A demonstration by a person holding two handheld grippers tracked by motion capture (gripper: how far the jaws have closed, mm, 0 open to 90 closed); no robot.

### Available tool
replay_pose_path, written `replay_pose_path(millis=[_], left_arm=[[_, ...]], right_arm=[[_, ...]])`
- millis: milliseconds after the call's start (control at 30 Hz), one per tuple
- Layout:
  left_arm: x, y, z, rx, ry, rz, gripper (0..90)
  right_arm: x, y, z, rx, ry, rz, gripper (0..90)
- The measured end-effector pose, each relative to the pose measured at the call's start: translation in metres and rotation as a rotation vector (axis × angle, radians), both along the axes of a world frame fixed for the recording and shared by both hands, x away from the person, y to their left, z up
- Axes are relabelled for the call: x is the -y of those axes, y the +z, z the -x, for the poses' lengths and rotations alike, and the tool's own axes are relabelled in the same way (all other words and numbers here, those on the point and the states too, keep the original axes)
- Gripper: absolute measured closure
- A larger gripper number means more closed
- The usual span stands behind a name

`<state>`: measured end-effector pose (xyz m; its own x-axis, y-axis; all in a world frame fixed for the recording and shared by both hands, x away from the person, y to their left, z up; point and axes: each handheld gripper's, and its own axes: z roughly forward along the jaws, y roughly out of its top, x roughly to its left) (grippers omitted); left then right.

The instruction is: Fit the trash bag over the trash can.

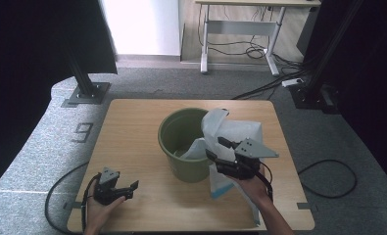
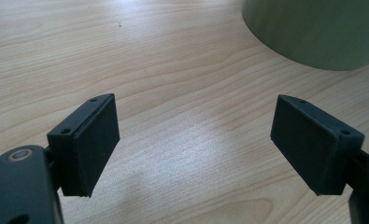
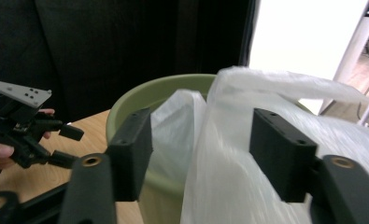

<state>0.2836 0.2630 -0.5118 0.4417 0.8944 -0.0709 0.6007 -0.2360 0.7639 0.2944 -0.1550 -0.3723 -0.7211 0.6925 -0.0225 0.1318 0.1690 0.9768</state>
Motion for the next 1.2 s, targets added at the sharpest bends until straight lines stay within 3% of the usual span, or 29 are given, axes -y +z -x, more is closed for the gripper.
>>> replay_pose_path(millis=[233, 400, 500, 700, 833, 933, 967, 1100, 1200], left_arm=[[0.000, 0.000, 0.000, 0.001, 0.000, 0.001, 15.4], [0.000, 0.000, 0.000, 0.001, 0.001, 0.002, 15.4], [0.001, 0.000, 0.000, -0.001, 0.000, -0.001, 15.4], [0.001, 0.000, 0.000, -0.001, 0.000, -0.002, 15.4], [0.001, 0.000, 0.000, 0.001, 0.002, 0.002, 15.4], [0.001, 0.001, 0.000, 0.007, 0.002, 0.004, 15.4], [0.001, 0.001, 0.000, 0.007, 0.002, 0.004, 15.4], [0.004, 0.009, 0.002, 0.032, 0.000, 0.011, 15.8], [0.008, 0.022, 0.005, 0.063, -0.014, 0.029, 17.0]], right_arm=[[0.015, -0.013, 0.021, -0.019, -0.066, 0.022, 30.9], [0.026, -0.043, 0.037, -0.051, -0.154, 0.033, 27.2], [0.026, -0.056, 0.041, -0.061, -0.205, 0.052, 25.9], [0.023, -0.066, 0.038, -0.061, -0.260, 0.076, 27.4], [0.024, -0.071, 0.034, -0.061, -0.278, 0.099, 37.6], [0.028, -0.075, 0.031, -0.069, -0.243, 0.117, 62.1], [0.028, -0.075, 0.031, -0.069, -0.243, 0.117, 62.1], [0.032, -0.074, 0.031, -0.041, -0.236, 0.126, 78.5], [0.036, -0.067, 0.031, -0.020, -0.225, 0.124, 85.5]])
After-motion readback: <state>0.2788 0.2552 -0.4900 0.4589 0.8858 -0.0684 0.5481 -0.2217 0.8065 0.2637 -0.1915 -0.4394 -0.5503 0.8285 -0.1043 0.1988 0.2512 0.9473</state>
